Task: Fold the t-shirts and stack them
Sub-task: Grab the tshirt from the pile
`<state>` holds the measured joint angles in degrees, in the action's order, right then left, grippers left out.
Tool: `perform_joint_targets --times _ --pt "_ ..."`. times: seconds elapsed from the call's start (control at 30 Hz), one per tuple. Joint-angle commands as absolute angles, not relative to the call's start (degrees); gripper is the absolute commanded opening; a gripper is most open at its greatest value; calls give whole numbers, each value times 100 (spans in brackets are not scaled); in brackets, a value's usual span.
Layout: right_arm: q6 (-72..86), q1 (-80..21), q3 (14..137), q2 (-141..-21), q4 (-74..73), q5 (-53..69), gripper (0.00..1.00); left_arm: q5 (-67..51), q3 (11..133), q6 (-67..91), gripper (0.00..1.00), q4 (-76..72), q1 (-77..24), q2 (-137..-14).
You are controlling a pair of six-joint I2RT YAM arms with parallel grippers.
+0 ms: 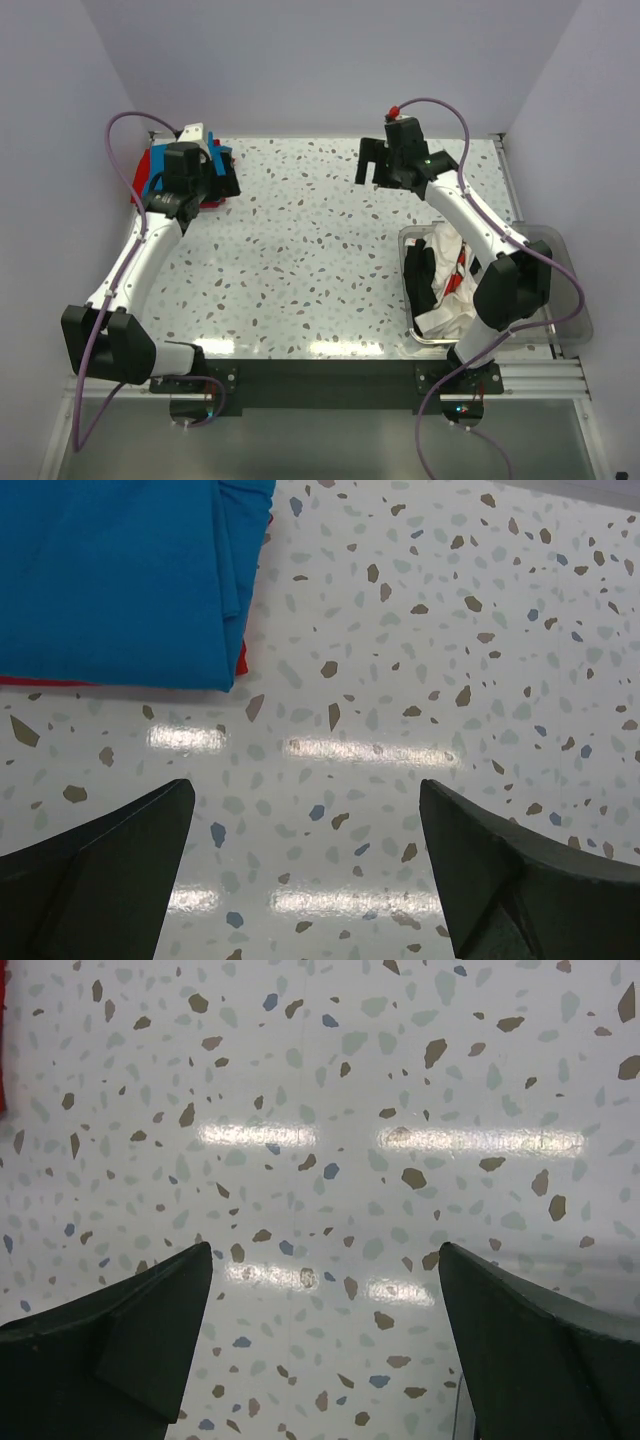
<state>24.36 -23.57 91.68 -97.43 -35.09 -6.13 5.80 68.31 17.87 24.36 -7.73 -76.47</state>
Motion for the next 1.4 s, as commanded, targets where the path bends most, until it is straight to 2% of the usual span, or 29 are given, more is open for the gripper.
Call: perform_joint_targets --times 0.0,0.43,0.67,0.9,1.13,1.37 --pt "2338 -2355 9185 -9440 -3331 -966 99 711 6811 1731 100 2109 -782 -7488" --pt "2127 -2355 8710 -8754 -3277 -1178 99 721 6724 1819 100 2048 -782 -7559" --pt "2197 -2355 8710 -8552 -5113 -1758 99 449 6618 1916 100 1907 -782 -7620" --pt "2829 -2355 7841 -7877 -6108 -1065 97 317 6627 1890 100 1907 -782 -7682" --pt "3313 -2364 7138 -7409 -6381 -826 92 194 6487 1925 100 1916 -782 -7655" --pt "3506 -2364 6715 -7549 -5942 -826 91 26 6451 1890 100 1890 -782 -7620"
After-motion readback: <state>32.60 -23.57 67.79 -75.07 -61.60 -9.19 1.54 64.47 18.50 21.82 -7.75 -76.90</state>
